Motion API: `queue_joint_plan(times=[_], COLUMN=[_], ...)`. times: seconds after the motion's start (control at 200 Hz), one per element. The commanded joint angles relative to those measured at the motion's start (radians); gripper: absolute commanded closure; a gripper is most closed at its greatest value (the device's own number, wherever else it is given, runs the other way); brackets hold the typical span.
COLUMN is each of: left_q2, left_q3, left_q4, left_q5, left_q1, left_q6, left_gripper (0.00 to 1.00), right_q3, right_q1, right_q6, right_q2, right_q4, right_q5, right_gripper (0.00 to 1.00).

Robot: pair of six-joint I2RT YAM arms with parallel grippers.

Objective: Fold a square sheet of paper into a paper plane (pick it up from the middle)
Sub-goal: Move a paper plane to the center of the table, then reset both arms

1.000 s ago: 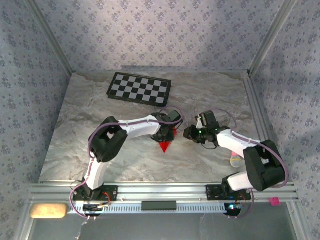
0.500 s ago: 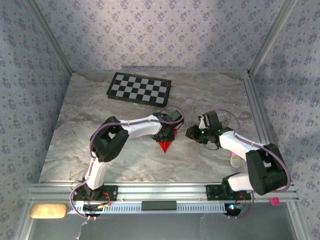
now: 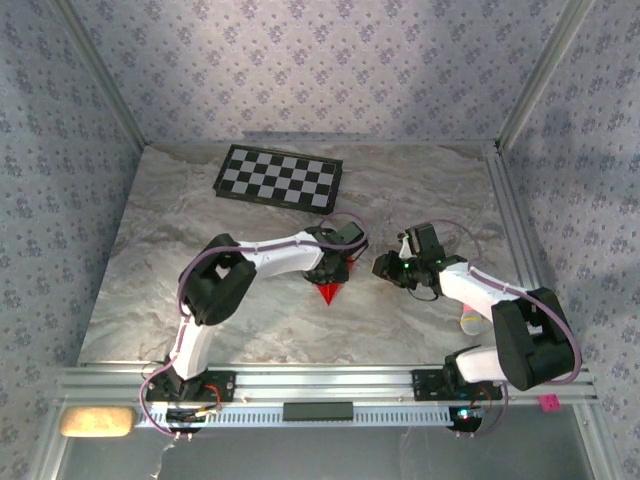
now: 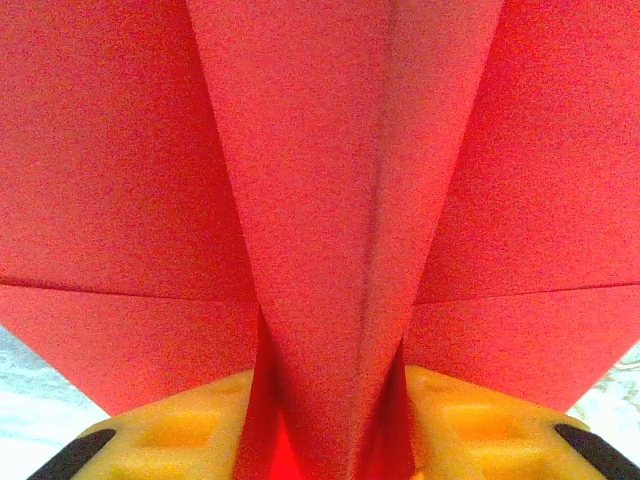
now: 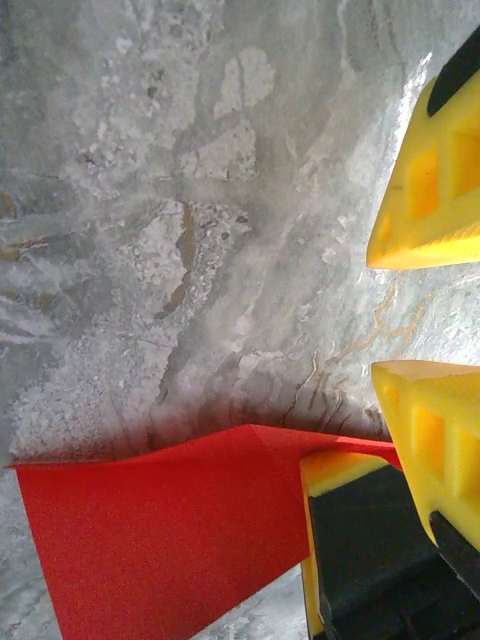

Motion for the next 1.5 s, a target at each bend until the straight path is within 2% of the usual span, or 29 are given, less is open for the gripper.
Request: queue_joint_plan(times=[0.0,0.435,0.54,0.66,0.785,0.925,1.014,1.069,1.109,1.164,1.224,1.299,1.359,1.444,1.494], left_q2=[-0.052,-0.089,-0.128,-0.216,-0.332,-0.503,-0.621,-0.694,-0.747,-0.822,-0.900,-0.980,-1.017,-1.022,-1.005], left_q3=[-0.021,-0.030,-0.046,-0.102,-0.150,-0.243,-0.330,-0.395,-0.450,-0.518,-0.599,-0.693,-0.760,-0.824,-0.842], left_q4=[-0.017,0.021,0.024,0.075,0.107,0.146,0.166,0.187,0.219,0.247,0.301,0.387,0.458,0.541,0.566], left_q5=[-0.045,-0.026,-0.041,-0.079,-0.177,-0.367,-0.511,-0.565,-0.578,-0.585,-0.582,-0.514,-0.456,-0.400,-0.357], left_q1=[-0.007,-0.007,-0.010,-0.014,-0.025,-0.028,-0.009,0.024,0.066,0.134,0.224,0.363,0.472,0.596,0.655], left_q6=[-0.002,-0.023,-0.024,-0.043,-0.013,0.068,0.133,0.187,0.244,0.305,0.390,0.497,0.565,0.650,0.698], left_gripper=[0.62,0.58,0.56,0.56,0.56,0.51,0.45,0.39,0.33,0.26,0.15,0.06,0.02,0.01,0.01], right_q3=[-0.009,0.026,0.037,0.071,0.131,0.210,0.194,0.139,0.092,0.042,0.005,-0.003,-0.053,-0.140,-0.150], right_q1=[-0.007,-0.023,-0.041,-0.058,-0.059,-0.027,-0.025,-0.033,-0.047,-0.077,-0.121,-0.174,-0.187,-0.196,-0.199], right_q6=[-0.016,-0.051,-0.052,-0.127,-0.202,-0.277,-0.322,-0.393,-0.458,-0.555,-0.528,-0.540,-0.585,-0.680,-0.732], right_q2=[0.012,-0.007,-0.026,-0.074,-0.144,-0.258,-0.313,-0.322,-0.317,-0.290,-0.241,-0.190,-0.168,-0.127,-0.101], right_q4=[-0.034,-0.084,-0.101,-0.150,-0.237,-0.326,-0.266,-0.147,-0.060,0.043,0.121,0.162,0.305,0.535,0.588], right_q5=[0.021,0.031,0.034,0.079,0.235,0.622,0.846,0.953,0.974,0.973,1.009,0.912,0.835,0.726,0.661], right_gripper=[0.69,0.68,0.67,0.63,0.59,0.57,0.53,0.42,0.35,0.33,0.31,0.30,0.31,0.31,0.32])
